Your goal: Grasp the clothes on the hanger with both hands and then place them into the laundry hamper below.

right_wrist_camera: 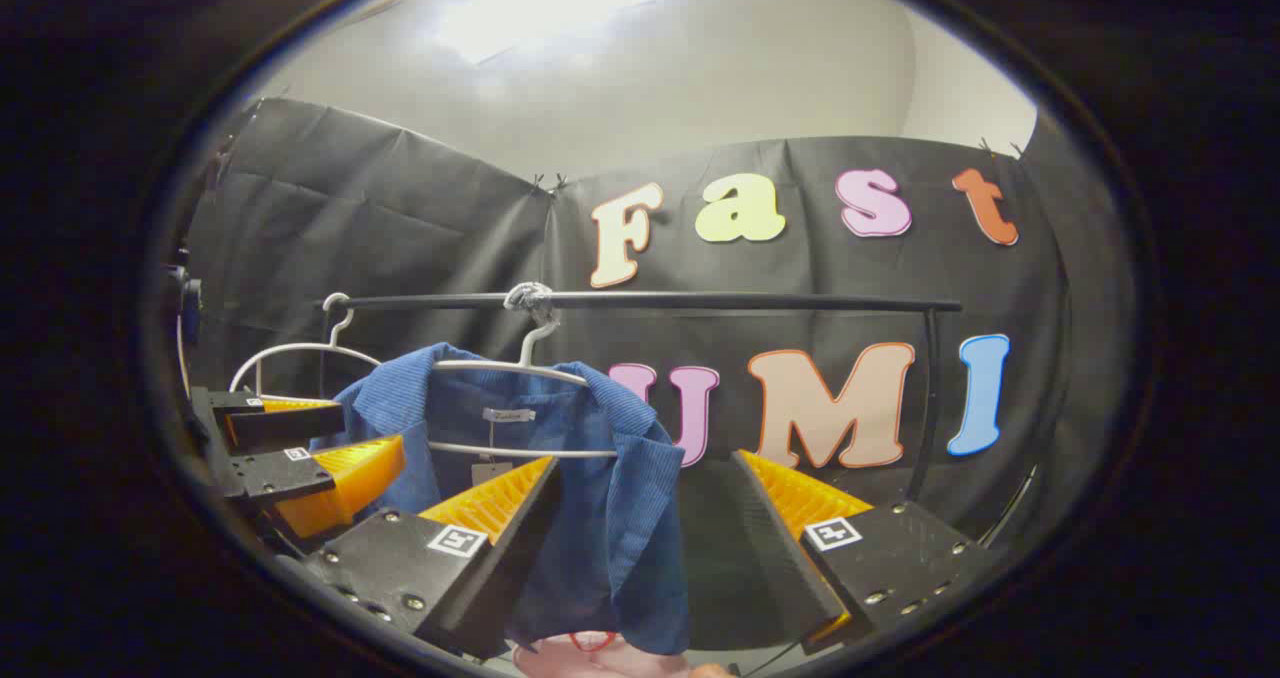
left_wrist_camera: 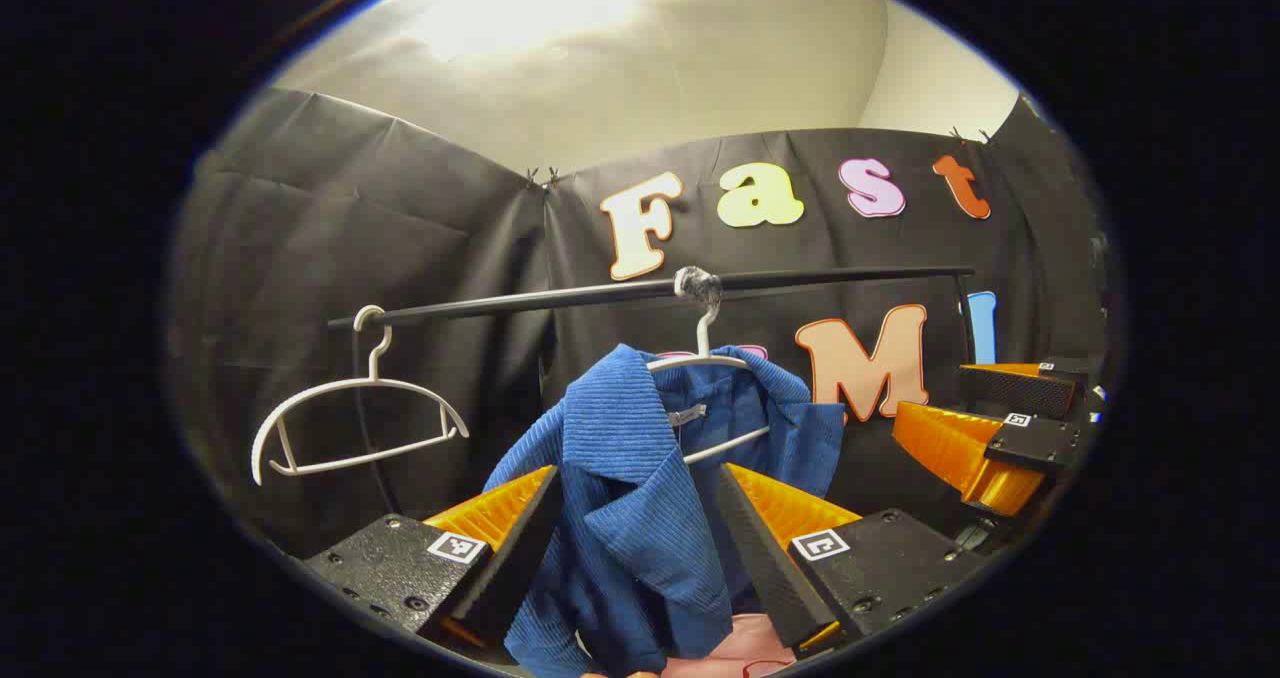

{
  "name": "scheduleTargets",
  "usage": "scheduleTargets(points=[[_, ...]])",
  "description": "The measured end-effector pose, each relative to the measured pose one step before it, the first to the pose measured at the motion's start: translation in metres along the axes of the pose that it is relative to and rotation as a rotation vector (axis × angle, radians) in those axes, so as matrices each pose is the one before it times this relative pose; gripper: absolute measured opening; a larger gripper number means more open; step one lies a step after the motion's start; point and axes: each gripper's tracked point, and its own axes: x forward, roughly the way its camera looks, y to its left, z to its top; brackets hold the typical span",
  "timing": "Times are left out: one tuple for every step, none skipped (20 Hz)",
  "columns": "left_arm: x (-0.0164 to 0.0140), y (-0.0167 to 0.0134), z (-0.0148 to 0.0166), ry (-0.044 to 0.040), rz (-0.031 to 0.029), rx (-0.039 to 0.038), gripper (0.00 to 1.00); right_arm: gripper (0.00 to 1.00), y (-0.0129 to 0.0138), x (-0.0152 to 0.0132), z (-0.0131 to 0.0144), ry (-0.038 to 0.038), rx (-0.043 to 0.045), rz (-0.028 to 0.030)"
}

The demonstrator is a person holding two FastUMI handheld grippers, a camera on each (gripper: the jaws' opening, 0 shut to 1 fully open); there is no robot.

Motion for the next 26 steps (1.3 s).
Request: scheduleTargets(points=[[0.00073, -0.00146, -0.00365, 0.00914, -0.00201, -0.00616, 0.94, 1.00, -0.00280, 0.00326, -0.00146, 0.00130, -0.00707, -0.00042], [0.00039, -0.00098, -0.00205, 0.00904, -0.00282, -0.00588, 0.94, 1.00, 0.00028, 0.00224, -0.00028, 0.00048, -0.00815, -0.00426], [0.00095, 0.00046, -0.00261, 0.00904, 0.00220, -0.00222, 0.94, 1.00, 0.00310, -0.00196, -0.00110, 0.00270, -0.00598, -0.00059], [0.00132, 0.00178, -0.00259, 0.00796, 0.00600, 0.00202, 0.94, 1.00, 0.00152, -0.00102, -0.00162, 0.00471, -0.00414, 0.00214], [0.00172, 0.00109, -0.00100, 0.00462, 0.00665, 0.00212, 0.94, 1.00, 0.00033, 0.00126, -0.00030, 0.00385, -0.00243, 0.00261], [0.00122, 0.00048, -0.00181, 0.00365, 0.00518, 0.00072, 0.94, 1.00, -0.00013, 0.00010, 0.00046, 0.00174, -0.00306, 0.00121], [0.00254, -0.00070, -0.00082, 0.00186, 0.00189, -0.00113, 0.94, 1.00, -0.00292, -0.00057, -0.00117, 0.00127, -0.00494, -0.00299], [0.00038, -0.00147, -0.00089, 0.00344, 0.00095, -0.00138, 0.94, 1.00, -0.00352, -0.00157, -0.00101, 0.00441, -0.00418, -0.00489], [0.00032, -0.00096, -0.00031, 0.00076, 0.00079, -0.00190, 0.94, 1.00, -0.00230, -0.00061, -0.00035, 0.00500, -0.00114, -0.00269], [0.00060, -0.00067, 0.00208, -0.00759, -0.00019, -0.00428, 0.94, 1.00, -0.00242, -0.00066, 0.00163, -0.00181, 0.00196, 0.00042], [0.00027, -0.00141, 0.00241, -0.00772, -0.00209, -0.00342, 0.94, 0.96, -0.00214, 0.00006, 0.00210, -0.00422, -0.00014, -0.00254], [0.00135, -0.00138, 0.00129, -0.00492, -0.00171, 0.00041, 0.94, 0.96, -0.00268, -0.00014, 0.00097, -0.00176, -0.00278, -0.00407], [0.00043, -0.00131, -0.00030, 0.00042, -0.00025, 0.00358, 0.95, 1.00, -0.00241, -0.00157, -0.00120, 0.00261, -0.00479, -0.00297], [0.00027, -0.00060, -0.00263, 0.00536, -0.00033, 0.00394, 0.94, 1.00, -0.00088, -0.00095, -0.00357, 0.00502, -0.00582, -0.00354], [0.00083, -0.00145, -0.00347, 0.00943, 0.00292, 0.00299, 0.94, 0.99, -0.00177, -0.00009, -0.00190, 0.00457, -0.00419, -0.00245], [0.00211, -0.00056, -0.00527, 0.01131, 0.00765, 0.00329, 0.94, 1.00, -0.00041, -0.00090, -0.00062, 0.00244, -0.00233, -0.00074], [0.00312, 0.00027, -0.00638, 0.01370, 0.01158, 0.00412, 0.94, 1.00, 0.00066, -0.00127, -0.00214, 0.00168, -0.00079, 0.00192], [0.00305, -0.00033, -0.00617, 0.01554, 0.01144, 0.00468, 0.94, 1.00, 0.00143, -0.00046, -0.00056, 0.00172, -0.00036, 0.00294], [0.00264, 0.00173, -0.00589, 0.01120, 0.01382, 0.00322, 0.93, 1.00, 0.00053, -0.00108, -0.00099, 0.00206, -0.00007, 0.00256], [0.00358, -0.00028, -0.00697, 0.01132, 0.01411, 0.00329, 0.91, 1.00, 0.00053, -0.00093, -0.00118, 0.00216, -0.00008, 0.00306], [0.00344, -0.00064, -0.00638, 0.01063, 0.00958, 0.00552, 0.89, 1.00, 0.00109, -0.00087, -0.00177, 0.00304, 0.00000, 0.00397], [0.00221, -0.00001, -0.00821, 0.01113, 0.00885, 0.00785, 0.88, 1.00, 0.00066, -0.00035, -0.00066, 0.00285, 0.00014, 0.00422], [0.00190, 0.00003, -0.00688, 0.01052, 0.00854, 0.00524, 0.87, 1.00, 0.00083, -0.00027, -0.00150, 0.00265, -0.00066, 0.00630], [0.00295, 0.00002, -0.00986, 0.01120, 0.00700, 0.00591, 0.86, 1.00, 0.00122, 0.00112, -0.00086, 0.00246, -0.00256, 0.00757], [0.00185, -0.00093, -0.00798, 0.01276, 0.00296, 0.00653, 0.86, 1.00, 0.00026, 0.00031, -0.00180, 0.00328, -0.00337, 0.00501], [0.00251, -0.00051, -0.01033, 0.01862, 0.00163, 0.01082, 0.86, 1.00, 0.00086, 0.00198, -0.00145, 0.00557, -0.00336, 0.00652]])
